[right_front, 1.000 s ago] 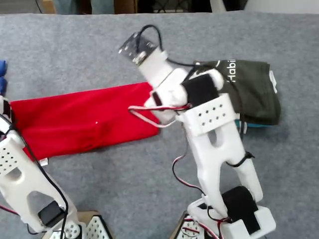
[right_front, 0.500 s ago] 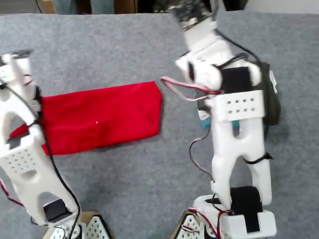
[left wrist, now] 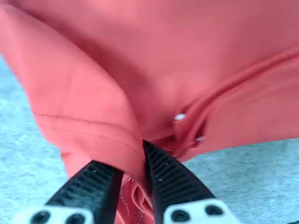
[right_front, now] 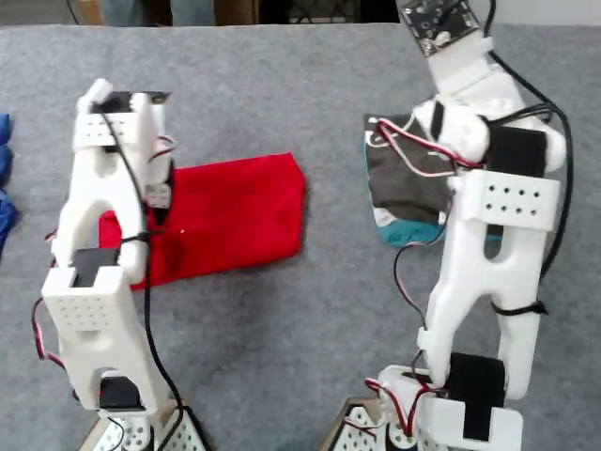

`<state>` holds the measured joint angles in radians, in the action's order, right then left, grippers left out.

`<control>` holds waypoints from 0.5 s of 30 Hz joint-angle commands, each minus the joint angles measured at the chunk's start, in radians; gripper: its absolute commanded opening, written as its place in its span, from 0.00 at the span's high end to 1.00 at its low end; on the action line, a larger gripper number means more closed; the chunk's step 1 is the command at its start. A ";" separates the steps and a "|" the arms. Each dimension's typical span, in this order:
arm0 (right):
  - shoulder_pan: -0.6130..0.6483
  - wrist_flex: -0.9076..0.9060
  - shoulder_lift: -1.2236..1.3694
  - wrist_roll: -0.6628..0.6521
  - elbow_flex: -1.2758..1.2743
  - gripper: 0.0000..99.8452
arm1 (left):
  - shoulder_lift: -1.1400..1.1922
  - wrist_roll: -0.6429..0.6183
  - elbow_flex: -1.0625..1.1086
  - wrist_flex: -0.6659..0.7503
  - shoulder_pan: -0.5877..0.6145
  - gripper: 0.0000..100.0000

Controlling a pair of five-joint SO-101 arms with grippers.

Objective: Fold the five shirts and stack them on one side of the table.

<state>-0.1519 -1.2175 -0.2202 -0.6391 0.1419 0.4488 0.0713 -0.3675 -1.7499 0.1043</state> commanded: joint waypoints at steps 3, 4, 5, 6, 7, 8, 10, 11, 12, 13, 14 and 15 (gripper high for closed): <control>-0.020 0.018 -0.010 -0.020 0.048 0.98 | -0.066 -0.072 -0.021 -0.006 -0.124 0.97; -0.020 0.018 -0.010 -0.020 0.048 0.98 | -0.063 -0.084 -0.030 -0.006 -0.147 0.97; -0.020 0.018 -0.010 -0.020 0.048 0.98 | -0.061 -0.098 -0.044 -0.006 -0.168 0.97; -0.020 0.018 -0.010 -0.020 0.048 0.98 | -0.061 -0.107 -0.061 -0.006 -0.186 0.97; -0.020 0.018 -0.010 -0.020 0.048 0.98 | -0.060 -0.117 -0.082 -0.006 -0.208 0.97; -0.020 0.018 -0.010 -0.020 0.048 0.98 | -0.060 -0.124 -0.102 -0.006 -0.228 0.97; -0.020 0.018 -0.010 -0.020 0.048 0.98 | -0.060 -0.137 -0.136 0.006 -0.269 0.97; -0.020 0.018 -0.010 -0.020 0.048 0.98 | -0.060 -0.141 -0.147 0.023 -0.289 0.97; -0.020 0.018 -0.010 -0.020 0.048 0.98 | -0.060 -0.143 -0.154 0.044 -0.305 0.97; -0.020 0.018 -0.010 -0.020 0.048 0.98 | -0.060 -0.147 -0.154 0.071 -0.318 0.97; -0.020 0.018 -0.010 -0.020 0.048 0.98 | -0.060 -0.157 -0.154 0.101 -0.332 0.97; -0.020 0.018 -0.010 -0.020 0.048 0.98 | -0.058 -0.166 -0.154 0.126 -0.343 0.97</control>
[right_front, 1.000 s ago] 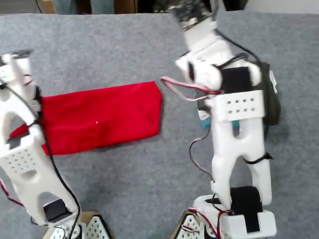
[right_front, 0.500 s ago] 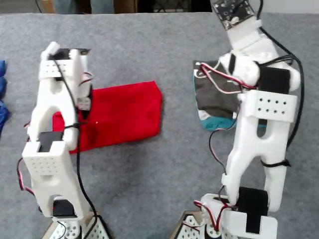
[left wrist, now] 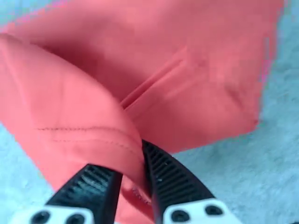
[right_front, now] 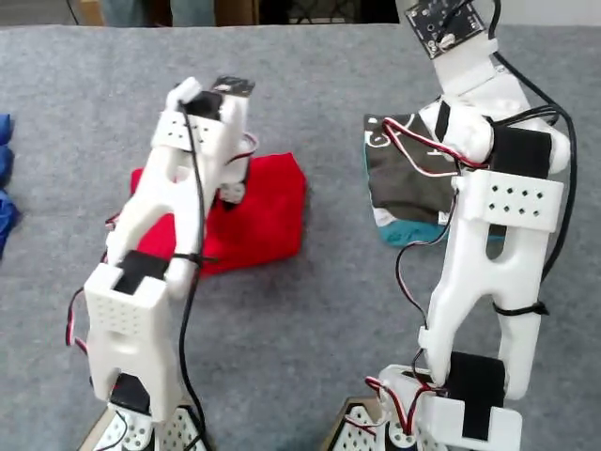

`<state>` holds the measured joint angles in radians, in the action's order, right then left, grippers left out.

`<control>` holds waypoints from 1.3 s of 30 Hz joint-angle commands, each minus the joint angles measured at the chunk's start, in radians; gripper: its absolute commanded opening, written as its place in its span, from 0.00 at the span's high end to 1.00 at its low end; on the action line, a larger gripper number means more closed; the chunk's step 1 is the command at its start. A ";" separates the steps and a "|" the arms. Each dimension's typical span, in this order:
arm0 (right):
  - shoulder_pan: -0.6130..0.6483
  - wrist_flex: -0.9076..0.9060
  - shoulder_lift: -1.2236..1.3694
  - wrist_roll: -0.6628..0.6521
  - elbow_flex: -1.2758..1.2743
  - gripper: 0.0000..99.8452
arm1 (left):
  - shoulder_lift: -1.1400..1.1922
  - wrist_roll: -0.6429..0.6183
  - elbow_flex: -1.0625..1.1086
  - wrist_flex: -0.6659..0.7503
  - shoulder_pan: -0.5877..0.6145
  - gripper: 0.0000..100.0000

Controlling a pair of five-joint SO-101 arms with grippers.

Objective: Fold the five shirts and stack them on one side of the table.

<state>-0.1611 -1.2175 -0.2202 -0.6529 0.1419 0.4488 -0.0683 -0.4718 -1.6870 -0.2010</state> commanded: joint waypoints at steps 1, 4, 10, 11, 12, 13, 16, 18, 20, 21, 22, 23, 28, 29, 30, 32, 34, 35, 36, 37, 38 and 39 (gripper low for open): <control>-0.011 0.017 -0.010 -0.006 0.048 0.98 | -0.058 -0.035 -0.050 0.086 -0.045 0.97; -0.011 0.017 -0.010 -0.006 0.048 0.98 | -0.058 -0.057 -0.050 0.140 -0.067 0.97; -0.011 0.017 -0.010 -0.006 0.045 0.98 | -0.026 -0.060 -0.059 0.186 -0.104 0.97; -0.011 0.017 -0.010 -0.006 0.045 0.98 | -0.015 -0.060 -0.059 0.190 -0.108 0.97; -0.011 0.017 -0.010 -0.006 0.044 0.98 | -0.005 -0.060 -0.059 0.192 -0.110 0.97; -0.011 0.017 -0.010 -0.006 0.044 0.98 | 0.008 -0.060 -0.059 0.192 -0.114 0.97; -0.011 0.017 -0.010 -0.006 0.044 0.98 | 0.026 -0.060 -0.061 0.192 -0.117 0.97; -0.011 0.017 -0.010 -0.006 0.044 0.98 | 0.031 -0.060 -0.084 0.183 -0.120 0.97; -0.011 0.017 -0.010 -0.006 0.044 0.98 | 0.032 -0.060 -0.105 0.183 -0.122 0.97; -0.011 0.017 -0.010 -0.006 0.044 0.98 | 0.034 -0.060 -0.117 0.183 -0.122 0.97; -0.009 0.017 -0.010 -0.006 0.044 0.98 | 0.035 -0.060 -0.127 0.183 -0.122 0.97; -0.009 0.017 -0.010 -0.006 0.044 0.98 | 0.035 -0.060 -0.133 0.183 -0.122 0.97; -0.009 0.017 -0.010 -0.006 0.044 0.98 | 0.035 -0.060 -0.127 0.183 -0.147 0.97; -0.009 0.017 -0.010 -0.006 0.044 0.98 | 0.037 -0.060 -0.127 0.183 -0.156 0.97; -0.009 0.017 -0.010 -0.006 0.044 0.98 | 0.037 -0.060 -0.128 0.183 -0.160 0.97; -0.008 0.017 -0.010 -0.006 0.042 0.98 | 0.037 -0.060 -0.133 0.184 -0.170 0.97; -0.008 0.017 -0.010 -0.006 0.042 0.98 | 0.037 -0.060 -0.133 0.186 -0.174 0.97; -0.008 0.017 -0.010 -0.006 0.042 0.98 | 0.037 -0.060 -0.128 0.189 -0.174 0.97; -0.008 0.017 -0.010 -0.006 0.042 0.98 | 0.037 -0.060 -0.127 0.189 -0.174 0.97; -0.008 0.017 -0.010 -0.006 0.042 0.98 | 0.037 -0.060 -0.127 0.187 -0.174 0.97; -0.008 0.017 -0.010 -0.006 0.042 0.98 | 0.037 -0.060 -0.127 0.186 -0.174 0.97; -0.008 0.017 -0.010 -0.006 0.042 0.98 | 0.037 -0.060 -0.127 0.186 -0.174 0.97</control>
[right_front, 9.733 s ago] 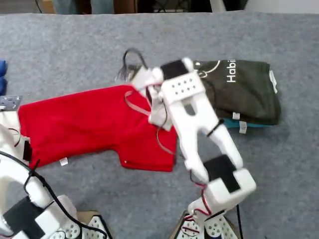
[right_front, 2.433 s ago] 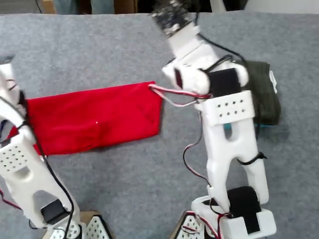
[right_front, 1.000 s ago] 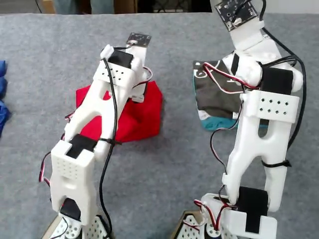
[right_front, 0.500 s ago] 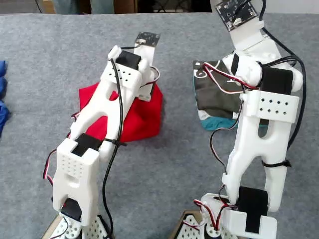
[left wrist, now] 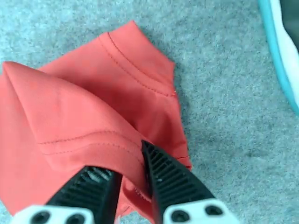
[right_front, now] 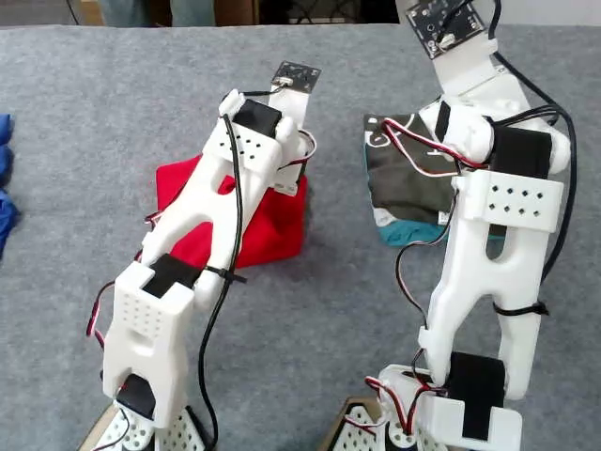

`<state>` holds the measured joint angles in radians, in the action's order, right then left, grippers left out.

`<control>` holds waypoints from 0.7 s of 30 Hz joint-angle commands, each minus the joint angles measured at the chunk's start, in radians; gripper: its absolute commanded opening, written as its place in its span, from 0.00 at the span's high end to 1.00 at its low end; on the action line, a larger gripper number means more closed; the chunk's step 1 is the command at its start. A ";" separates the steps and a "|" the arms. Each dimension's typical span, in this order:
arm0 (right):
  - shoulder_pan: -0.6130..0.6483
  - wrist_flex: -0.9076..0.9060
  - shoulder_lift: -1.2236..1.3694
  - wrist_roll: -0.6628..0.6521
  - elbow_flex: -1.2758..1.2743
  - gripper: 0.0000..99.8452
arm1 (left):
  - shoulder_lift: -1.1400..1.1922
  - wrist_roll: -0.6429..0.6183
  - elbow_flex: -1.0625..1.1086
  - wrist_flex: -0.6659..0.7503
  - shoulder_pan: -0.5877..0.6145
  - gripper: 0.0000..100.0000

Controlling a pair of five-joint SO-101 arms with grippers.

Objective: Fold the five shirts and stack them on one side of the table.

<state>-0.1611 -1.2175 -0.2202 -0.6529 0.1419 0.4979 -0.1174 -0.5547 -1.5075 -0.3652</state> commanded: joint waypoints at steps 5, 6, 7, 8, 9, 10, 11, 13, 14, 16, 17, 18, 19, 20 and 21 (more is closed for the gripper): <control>-0.006 0.017 -0.010 -0.006 0.042 0.98 | -0.012 -0.011 -0.047 0.006 -0.008 0.93; -0.005 0.017 -0.010 -0.006 0.042 0.98 | -0.012 -0.011 -0.047 0.006 -0.008 0.90; -0.005 0.017 -0.010 -0.006 0.042 0.98 | -0.012 -0.015 -0.044 0.006 -0.008 0.87; -0.005 0.017 -0.010 -0.006 0.042 0.98 | -0.012 -0.031 -0.044 0.005 -0.007 0.84; -0.005 0.017 -0.010 -0.006 0.042 0.98 | -0.012 -0.048 -0.044 0.005 -0.005 0.81; -0.005 0.017 -0.010 -0.006 0.042 0.98 | -0.012 -0.064 -0.051 0.005 0.002 0.79; -0.005 0.017 -0.010 -0.006 0.042 0.98 | -0.015 -0.078 -0.053 0.008 0.013 0.78; -0.005 0.017 -0.010 -0.006 0.042 0.98 | -0.023 -0.095 -0.062 0.011 0.039 0.79; -0.005 0.017 -0.010 -0.006 0.042 0.98 | -0.023 -0.092 -0.085 0.003 0.058 0.80; 0.003 0.017 -0.010 -0.006 0.042 0.98 | -0.023 -0.091 -0.143 -0.040 0.105 0.85; 0.017 0.015 -0.010 -0.005 0.042 0.98 | -0.023 -0.089 -0.179 -0.064 0.136 0.88; 0.031 0.006 -0.010 -0.003 0.042 0.98 | -0.017 -0.087 -0.214 -0.092 0.170 0.92; 0.051 -0.015 -0.007 -0.002 0.047 0.98 | -0.014 -0.080 -0.246 -0.117 0.209 0.95; 0.083 -0.038 -0.005 0.000 0.050 0.98 | -0.014 -0.052 -0.266 -0.138 0.248 0.97; 0.123 -0.061 -0.002 0.002 0.048 0.98 | -0.014 -0.017 -0.283 -0.166 0.288 0.97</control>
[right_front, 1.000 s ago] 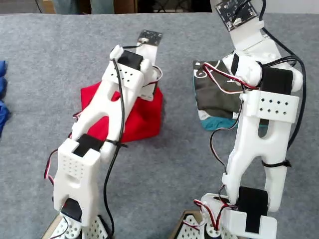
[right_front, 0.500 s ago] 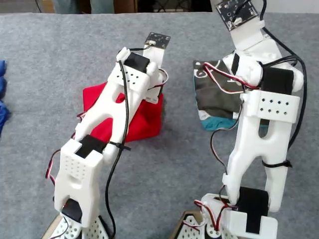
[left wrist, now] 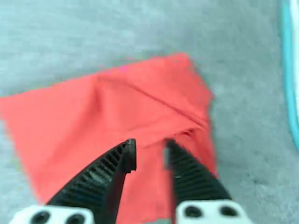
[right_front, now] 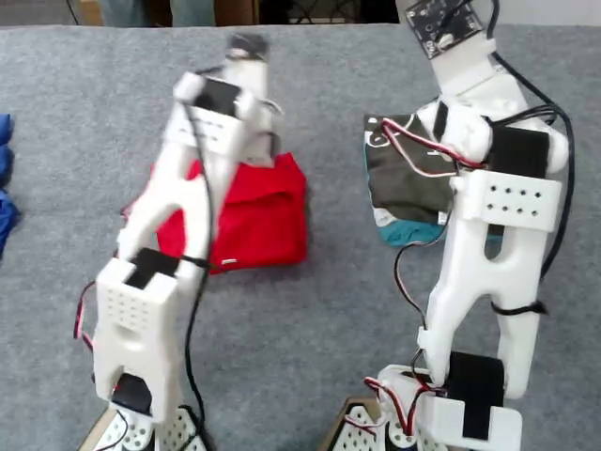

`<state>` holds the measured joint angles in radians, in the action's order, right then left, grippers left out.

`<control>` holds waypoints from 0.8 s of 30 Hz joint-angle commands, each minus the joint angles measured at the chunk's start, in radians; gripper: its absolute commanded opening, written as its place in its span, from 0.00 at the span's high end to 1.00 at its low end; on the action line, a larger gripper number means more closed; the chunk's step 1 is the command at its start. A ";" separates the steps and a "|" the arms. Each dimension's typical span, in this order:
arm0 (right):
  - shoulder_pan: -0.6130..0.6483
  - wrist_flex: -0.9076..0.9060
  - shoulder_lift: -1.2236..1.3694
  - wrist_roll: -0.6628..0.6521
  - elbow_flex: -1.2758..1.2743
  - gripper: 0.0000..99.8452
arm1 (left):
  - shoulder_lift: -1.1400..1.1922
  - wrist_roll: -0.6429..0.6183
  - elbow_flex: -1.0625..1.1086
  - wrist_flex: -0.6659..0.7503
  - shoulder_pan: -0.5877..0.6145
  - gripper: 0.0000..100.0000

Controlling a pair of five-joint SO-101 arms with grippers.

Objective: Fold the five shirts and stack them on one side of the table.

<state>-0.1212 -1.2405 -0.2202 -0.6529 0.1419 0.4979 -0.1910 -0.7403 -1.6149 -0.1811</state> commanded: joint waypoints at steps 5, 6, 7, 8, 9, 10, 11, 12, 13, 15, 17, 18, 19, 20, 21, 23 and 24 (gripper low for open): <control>0.348 -0.103 0.068 0.094 0.012 0.98 | -0.023 0.164 -0.114 -0.141 0.323 0.97; 0.397 -0.101 0.099 0.112 0.008 0.98 | -0.023 0.180 -0.107 -0.143 0.372 0.97; 0.437 -0.101 0.140 0.130 0.005 0.98 | -0.023 0.193 -0.090 -0.143 0.418 0.97; 0.470 -0.104 0.188 0.152 0.012 0.98 | -0.025 0.206 -0.071 -0.143 0.460 0.97; 0.497 -0.106 0.237 0.176 0.019 0.98 | -0.025 0.219 -0.048 -0.143 0.499 0.97; 0.520 -0.106 0.289 0.199 0.030 0.98 | -0.025 0.236 -0.024 -0.143 0.538 0.97; 0.539 -0.106 0.341 0.227 0.045 0.98 | -0.025 0.253 0.007 -0.143 0.575 0.97; 0.557 -0.109 0.392 0.255 0.065 0.98 | -0.025 0.269 0.044 -0.143 0.608 0.97; 0.575 -0.112 0.435 0.273 0.082 0.98 | -0.025 0.276 0.081 -0.143 0.639 0.97; 0.606 -0.138 0.521 0.296 0.140 0.98 | -0.025 0.284 0.153 -0.138 0.694 0.97; 0.634 -0.180 0.596 0.298 0.211 0.98 | -0.025 0.302 0.216 -0.121 0.745 0.97; 0.651 -0.196 0.631 0.298 0.246 0.98 | -0.025 0.322 0.252 -0.097 0.766 0.97; 0.663 -0.221 0.667 0.298 0.285 0.98 | -0.025 0.341 0.289 -0.064 0.786 0.97; 0.675 -0.247 0.702 0.298 0.328 0.98 | -0.025 0.358 0.328 -0.029 0.808 0.97; 0.686 -0.272 0.736 0.298 0.372 0.98 | -0.026 0.373 0.361 0.000 0.826 0.97; 0.698 -0.310 0.803 0.298 0.461 0.98 | -0.052 0.400 0.427 0.041 0.852 0.97; 0.698 -0.325 0.839 0.298 0.509 0.98 | -0.072 0.416 0.464 0.058 0.857 0.97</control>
<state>0.5554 -1.5213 0.5669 -0.3629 0.4994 0.4964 0.1818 -0.3475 -1.6088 0.6460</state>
